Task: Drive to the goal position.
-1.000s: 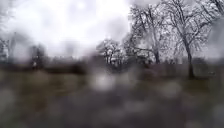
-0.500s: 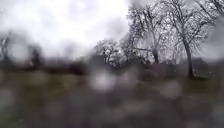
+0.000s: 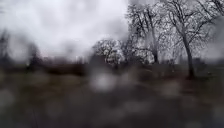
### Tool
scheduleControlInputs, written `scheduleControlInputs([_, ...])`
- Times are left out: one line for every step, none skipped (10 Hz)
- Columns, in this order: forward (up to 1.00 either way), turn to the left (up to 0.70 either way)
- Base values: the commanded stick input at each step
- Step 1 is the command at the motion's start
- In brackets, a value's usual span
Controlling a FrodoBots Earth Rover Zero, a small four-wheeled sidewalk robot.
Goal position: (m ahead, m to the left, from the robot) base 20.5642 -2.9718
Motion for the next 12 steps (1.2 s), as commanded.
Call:
scheduleControlInputs([1.00, 0.00])
scheduleControlInputs([1.00, 0.00])
scheduleControlInputs([1.00, 0.00])
scheduleControlInputs([1.00, 0.00])
scheduleControlInputs([1.00, 0.13])
scheduleControlInputs([1.00, 0.37])
scheduleControlInputs([1.00, 0.39])
scheduleControlInputs([1.00, 0.40])
scheduleControlInputs([1.00, 0.34])
scheduleControlInputs([1.00, 0.10])
scheduleControlInputs([1.00, 0.00])
scheduleControlInputs([1.00, 0.00])
